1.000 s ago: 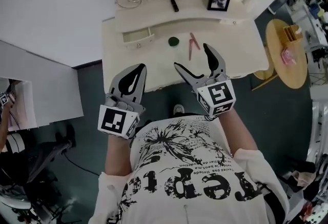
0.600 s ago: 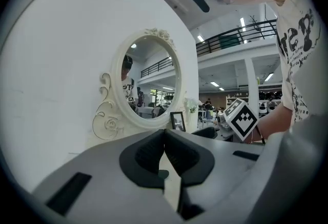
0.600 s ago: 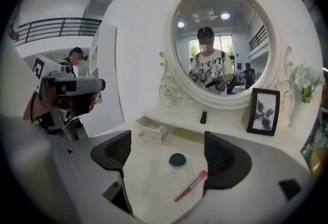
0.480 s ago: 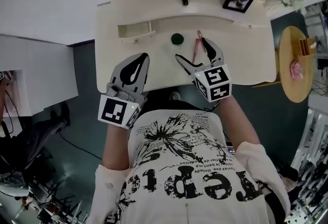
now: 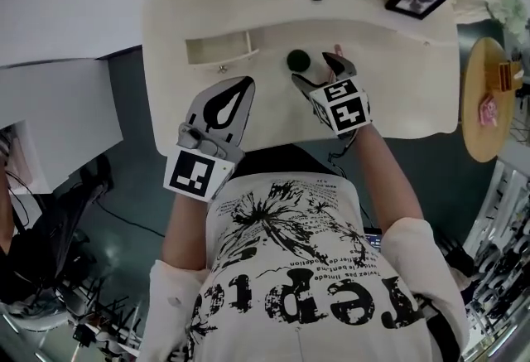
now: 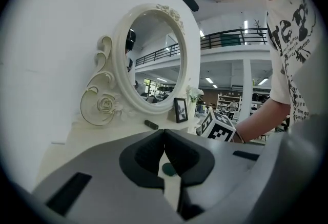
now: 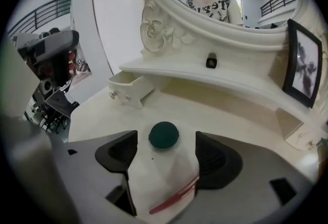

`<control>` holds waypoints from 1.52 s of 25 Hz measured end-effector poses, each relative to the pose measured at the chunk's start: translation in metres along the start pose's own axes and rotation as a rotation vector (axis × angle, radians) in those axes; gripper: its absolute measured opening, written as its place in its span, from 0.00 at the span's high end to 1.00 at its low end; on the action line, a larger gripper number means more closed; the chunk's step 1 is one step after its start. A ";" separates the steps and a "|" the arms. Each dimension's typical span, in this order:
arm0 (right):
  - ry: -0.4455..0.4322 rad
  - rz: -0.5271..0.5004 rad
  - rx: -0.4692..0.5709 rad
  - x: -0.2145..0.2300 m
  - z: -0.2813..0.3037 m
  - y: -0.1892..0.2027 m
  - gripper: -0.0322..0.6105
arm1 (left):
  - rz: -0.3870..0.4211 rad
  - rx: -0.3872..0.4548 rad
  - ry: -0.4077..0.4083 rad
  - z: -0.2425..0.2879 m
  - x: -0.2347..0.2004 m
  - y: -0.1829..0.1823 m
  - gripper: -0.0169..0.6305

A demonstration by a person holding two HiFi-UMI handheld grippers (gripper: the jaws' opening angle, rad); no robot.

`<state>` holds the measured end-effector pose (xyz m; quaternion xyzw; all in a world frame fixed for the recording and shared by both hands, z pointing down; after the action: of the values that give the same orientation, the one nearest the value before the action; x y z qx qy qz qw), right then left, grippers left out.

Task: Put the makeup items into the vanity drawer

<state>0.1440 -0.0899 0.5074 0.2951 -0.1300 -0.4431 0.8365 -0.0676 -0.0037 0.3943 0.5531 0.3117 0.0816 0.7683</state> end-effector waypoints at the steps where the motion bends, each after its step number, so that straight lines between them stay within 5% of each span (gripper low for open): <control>1: -0.002 -0.004 -0.018 0.002 0.007 0.000 0.38 | -0.004 -0.007 0.005 0.003 -0.004 0.001 0.95; 7: -0.032 -0.021 -0.094 0.000 0.032 0.000 0.47 | -0.033 -0.023 0.007 0.014 -0.025 0.006 0.95; 16: -0.021 -0.082 -0.157 -0.001 0.034 -0.010 0.81 | -0.033 -0.018 0.013 0.013 -0.034 0.004 0.95; 30: -0.003 -0.181 0.030 -0.028 -0.002 -0.095 0.82 | 0.018 0.057 -0.024 -0.031 -0.042 -0.025 0.95; 38: -0.082 -0.276 0.054 -0.071 0.016 -0.148 0.81 | 0.016 0.133 -0.116 -0.082 -0.067 -0.047 0.95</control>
<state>-0.0026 -0.1020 0.4332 0.3143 -0.1339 -0.5620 0.7532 -0.1772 0.0127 0.3625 0.6093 0.2669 0.0347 0.7459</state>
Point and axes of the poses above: the fingertips, and each gripper's own axes: z forward along the fingers, x to its right, y out of its underside, the point moved 10 cm from there along -z, backward along the fingers, and after that the axes turned 13 degrees about -z, right-handed, at the moved point
